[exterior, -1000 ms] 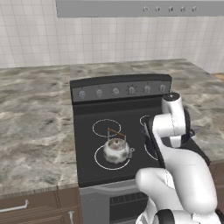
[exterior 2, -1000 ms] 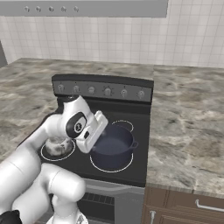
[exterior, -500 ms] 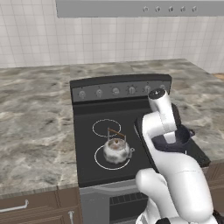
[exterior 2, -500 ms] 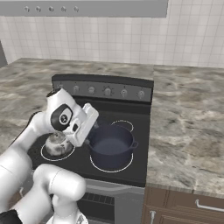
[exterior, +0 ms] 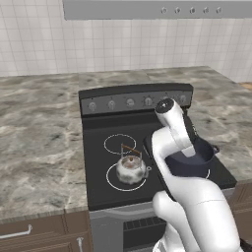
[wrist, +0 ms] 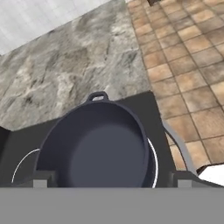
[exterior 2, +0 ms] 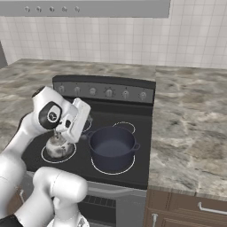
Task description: Pick the kettle from the cabinet and place it on a stove burner. Then pick the pot from the counter and place it on another stove burner. Finally, turn both burners on.
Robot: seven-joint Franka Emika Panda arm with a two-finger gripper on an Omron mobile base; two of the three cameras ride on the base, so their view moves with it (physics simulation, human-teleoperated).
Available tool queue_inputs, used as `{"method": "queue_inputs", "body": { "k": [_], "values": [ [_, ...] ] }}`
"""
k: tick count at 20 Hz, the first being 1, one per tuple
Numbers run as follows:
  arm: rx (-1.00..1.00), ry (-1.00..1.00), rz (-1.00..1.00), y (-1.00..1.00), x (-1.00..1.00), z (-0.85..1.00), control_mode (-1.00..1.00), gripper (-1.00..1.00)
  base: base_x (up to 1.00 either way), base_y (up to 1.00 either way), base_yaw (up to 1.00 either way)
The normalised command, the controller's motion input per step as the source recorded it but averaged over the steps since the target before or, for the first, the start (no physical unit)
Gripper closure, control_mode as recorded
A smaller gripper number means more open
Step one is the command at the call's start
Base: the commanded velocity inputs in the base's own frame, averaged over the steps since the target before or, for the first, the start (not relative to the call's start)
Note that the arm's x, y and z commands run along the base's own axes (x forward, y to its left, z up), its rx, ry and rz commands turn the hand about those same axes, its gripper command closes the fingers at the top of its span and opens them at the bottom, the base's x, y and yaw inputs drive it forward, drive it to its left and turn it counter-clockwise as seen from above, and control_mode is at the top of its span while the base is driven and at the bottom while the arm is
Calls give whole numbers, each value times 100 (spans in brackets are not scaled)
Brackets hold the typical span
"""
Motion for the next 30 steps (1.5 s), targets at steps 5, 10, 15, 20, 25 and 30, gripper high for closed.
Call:
{"method": "queue_inputs", "body": {
  "k": [5, 10, 15, 20, 25, 30],
  "values": [
    [-14, -2, 14, 22, 0, 18, -100, -100, 0, 0, 0],
    [-15, -3, 18, 27, 0, 12, -100, -100, 0, 0, 0],
    [-13, -3, 17, 41, 0, 4, -100, -100, 0, 0, 0],
    [-12, -1, 14, 54, 0, 0, -100, -100, 0, 0, 0],
    [-13, -3, 12, 45, 0, 0, -100, -100, 0, 0, 0],
    [-1, 0, 1, 9, 1, 0, -100, -100, 0, 0, 0]
  ]
}}
